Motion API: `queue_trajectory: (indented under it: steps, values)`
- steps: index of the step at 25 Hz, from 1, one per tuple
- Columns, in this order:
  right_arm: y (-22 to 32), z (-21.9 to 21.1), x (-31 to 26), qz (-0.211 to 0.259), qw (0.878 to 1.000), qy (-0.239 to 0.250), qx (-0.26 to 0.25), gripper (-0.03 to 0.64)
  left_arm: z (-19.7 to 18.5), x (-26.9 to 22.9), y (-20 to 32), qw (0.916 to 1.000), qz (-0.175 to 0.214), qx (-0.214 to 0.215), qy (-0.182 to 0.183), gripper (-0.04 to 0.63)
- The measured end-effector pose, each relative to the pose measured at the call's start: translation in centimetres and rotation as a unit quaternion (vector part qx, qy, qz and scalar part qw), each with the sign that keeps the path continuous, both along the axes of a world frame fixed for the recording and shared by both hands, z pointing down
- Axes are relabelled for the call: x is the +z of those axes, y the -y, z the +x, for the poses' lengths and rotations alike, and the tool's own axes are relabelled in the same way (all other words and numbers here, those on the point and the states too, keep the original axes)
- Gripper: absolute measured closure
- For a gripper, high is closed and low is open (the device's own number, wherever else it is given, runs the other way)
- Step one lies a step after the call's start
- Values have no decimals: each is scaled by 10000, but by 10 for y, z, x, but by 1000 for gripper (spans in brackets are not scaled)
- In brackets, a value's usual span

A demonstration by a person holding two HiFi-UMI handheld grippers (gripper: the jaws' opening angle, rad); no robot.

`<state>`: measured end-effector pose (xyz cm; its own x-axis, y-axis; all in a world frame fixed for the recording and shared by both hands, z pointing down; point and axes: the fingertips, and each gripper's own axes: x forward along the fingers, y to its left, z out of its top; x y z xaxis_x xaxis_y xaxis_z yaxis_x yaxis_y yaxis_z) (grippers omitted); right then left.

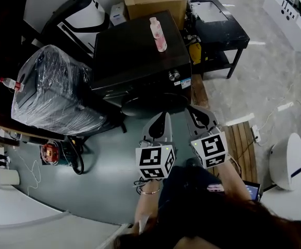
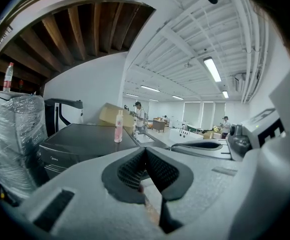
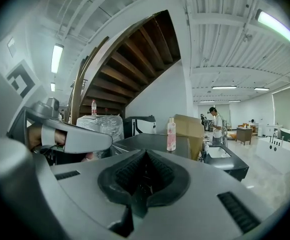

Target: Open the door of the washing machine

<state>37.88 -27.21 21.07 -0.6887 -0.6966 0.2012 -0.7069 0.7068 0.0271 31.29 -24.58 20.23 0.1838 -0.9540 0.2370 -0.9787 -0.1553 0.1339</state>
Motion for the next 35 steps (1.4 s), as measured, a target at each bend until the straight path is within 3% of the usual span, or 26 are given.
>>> queue_trajectory:
  steps: [6,16,35]
  values:
    - [24,-12,22,-231,9995,-149,-136,615,-9,11,25,10000,-79,-19,-16,583]
    - [70,-40,60,-387,9982,-432,-158,592,-27,39,78,9993,-140,329,-60,583]
    - [141,-71,168,-835,9860,-1347,-508,560,-51,131,151,9957,-724,538,-209,583]
